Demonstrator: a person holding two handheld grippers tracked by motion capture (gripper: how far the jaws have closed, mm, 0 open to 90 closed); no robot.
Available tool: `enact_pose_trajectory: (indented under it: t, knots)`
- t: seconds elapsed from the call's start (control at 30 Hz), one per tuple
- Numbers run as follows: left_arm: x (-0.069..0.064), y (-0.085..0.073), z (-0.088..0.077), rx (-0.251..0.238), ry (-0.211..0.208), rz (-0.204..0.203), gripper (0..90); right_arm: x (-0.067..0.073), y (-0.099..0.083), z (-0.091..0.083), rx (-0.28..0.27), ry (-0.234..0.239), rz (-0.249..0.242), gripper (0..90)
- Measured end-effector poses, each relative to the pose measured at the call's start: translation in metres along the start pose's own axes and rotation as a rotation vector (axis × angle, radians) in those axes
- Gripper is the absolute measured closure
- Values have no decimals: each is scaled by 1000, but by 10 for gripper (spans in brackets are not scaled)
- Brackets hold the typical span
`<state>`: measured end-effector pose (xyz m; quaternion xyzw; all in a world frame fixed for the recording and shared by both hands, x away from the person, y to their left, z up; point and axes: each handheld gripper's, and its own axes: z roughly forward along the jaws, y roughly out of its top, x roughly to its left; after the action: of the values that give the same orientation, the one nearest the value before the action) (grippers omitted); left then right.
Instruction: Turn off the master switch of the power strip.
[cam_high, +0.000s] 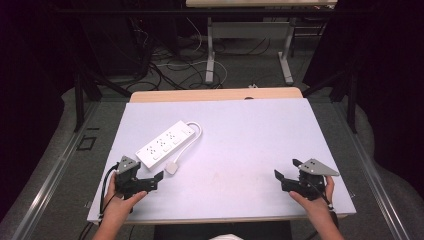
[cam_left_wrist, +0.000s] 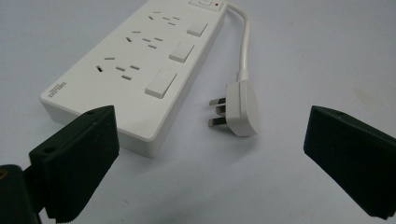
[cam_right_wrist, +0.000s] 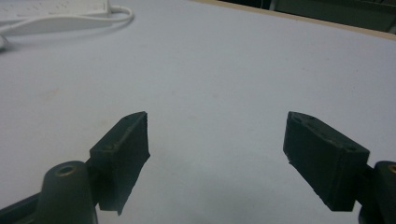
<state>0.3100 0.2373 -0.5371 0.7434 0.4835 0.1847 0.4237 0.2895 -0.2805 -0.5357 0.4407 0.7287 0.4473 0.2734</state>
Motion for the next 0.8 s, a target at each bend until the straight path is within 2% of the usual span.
enact_pose_trajectory:
  t: [0.07, 0.13, 0.23, 0.37, 0.6, 0.63, 0.7, 0.8]
  knots:
    - [-1, -1, 1, 7, 2, -5, 38, 0, -7, 4, 10, -7, 20, 206]
    - [-1, -2, 3, 17, 7, -10, 56, -1, -11, 8, 33, 5, 16, 188]
    - [-2, -3, 5, 26, 21, 0, 83, 1, -15, 11, 45, 0, -24, 191]
    - [-3, -3, 5, 31, 18, 5, 105, 1, -17, 13, 49, 19, -26, 196]
    - [-3, 1, 1, 40, 56, 35, 170, 1, -18, 13, 39, 22, -34, 198]
    - [-3, 2, -1, 42, 54, 35, 190, 1, -18, 13, 37, 23, -38, 202]
    - [-3, 5, -4, 28, 59, 64, 224, 1, -18, 12, 43, 21, -37, 205]
    - [-4, 9, -6, 16, 44, 58, 246, 2, -18, 12, 41, 19, -31, 205]
